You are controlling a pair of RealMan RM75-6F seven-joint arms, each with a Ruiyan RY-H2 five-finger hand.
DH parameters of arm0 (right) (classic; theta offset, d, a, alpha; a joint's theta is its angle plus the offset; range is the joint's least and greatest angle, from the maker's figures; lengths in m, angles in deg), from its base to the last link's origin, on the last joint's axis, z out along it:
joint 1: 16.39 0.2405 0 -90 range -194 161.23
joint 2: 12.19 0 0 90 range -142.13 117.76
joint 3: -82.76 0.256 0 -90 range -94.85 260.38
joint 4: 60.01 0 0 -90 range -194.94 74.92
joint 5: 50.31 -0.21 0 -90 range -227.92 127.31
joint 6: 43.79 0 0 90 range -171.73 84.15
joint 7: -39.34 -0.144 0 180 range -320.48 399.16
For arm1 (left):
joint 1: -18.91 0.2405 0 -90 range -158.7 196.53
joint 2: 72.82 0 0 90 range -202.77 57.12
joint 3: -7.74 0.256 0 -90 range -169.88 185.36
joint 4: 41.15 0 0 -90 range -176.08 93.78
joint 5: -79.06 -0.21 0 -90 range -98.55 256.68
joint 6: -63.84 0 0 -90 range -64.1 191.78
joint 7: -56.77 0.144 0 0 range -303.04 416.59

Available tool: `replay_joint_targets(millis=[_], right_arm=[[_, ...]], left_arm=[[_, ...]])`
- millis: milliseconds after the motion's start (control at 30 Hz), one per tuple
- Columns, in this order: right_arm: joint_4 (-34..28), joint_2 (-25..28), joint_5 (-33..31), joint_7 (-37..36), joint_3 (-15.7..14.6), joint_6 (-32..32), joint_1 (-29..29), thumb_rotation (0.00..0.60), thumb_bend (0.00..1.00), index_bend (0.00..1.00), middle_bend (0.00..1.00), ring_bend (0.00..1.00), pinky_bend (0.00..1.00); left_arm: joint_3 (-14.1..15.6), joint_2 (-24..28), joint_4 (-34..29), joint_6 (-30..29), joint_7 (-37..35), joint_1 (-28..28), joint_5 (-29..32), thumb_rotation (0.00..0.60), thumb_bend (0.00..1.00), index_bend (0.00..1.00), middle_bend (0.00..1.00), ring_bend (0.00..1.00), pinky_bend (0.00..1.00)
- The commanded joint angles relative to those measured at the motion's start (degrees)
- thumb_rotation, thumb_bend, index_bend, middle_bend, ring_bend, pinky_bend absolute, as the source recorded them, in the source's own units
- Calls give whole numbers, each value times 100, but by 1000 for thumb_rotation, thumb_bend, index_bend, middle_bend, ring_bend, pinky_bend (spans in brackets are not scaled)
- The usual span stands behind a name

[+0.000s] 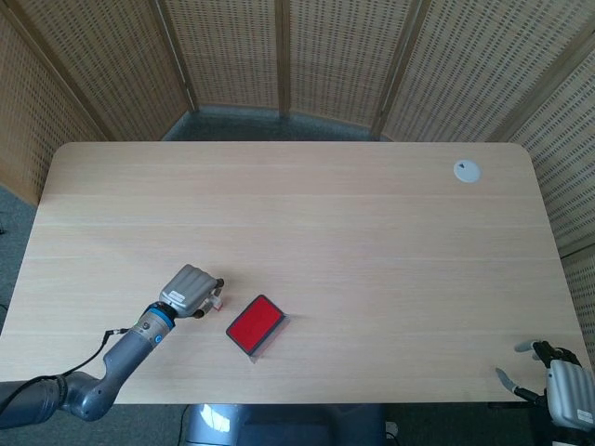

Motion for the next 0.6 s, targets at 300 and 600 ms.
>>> replay_joint_targets(millis=[300, 600], right_arm=[[-73, 8, -20, 99, 1, 16, 8, 425, 221, 429, 420, 456, 306], [-105, 23, -27, 127, 4, 10, 9, 424, 221, 429, 420, 460, 306]], left_arm=[[13, -237, 502, 137, -165, 143, 5, 595, 396, 655, 1000, 1000, 1000], [-31, -245, 526, 91, -209, 227, -84, 551, 354, 655, 1000, 1000, 1000]])
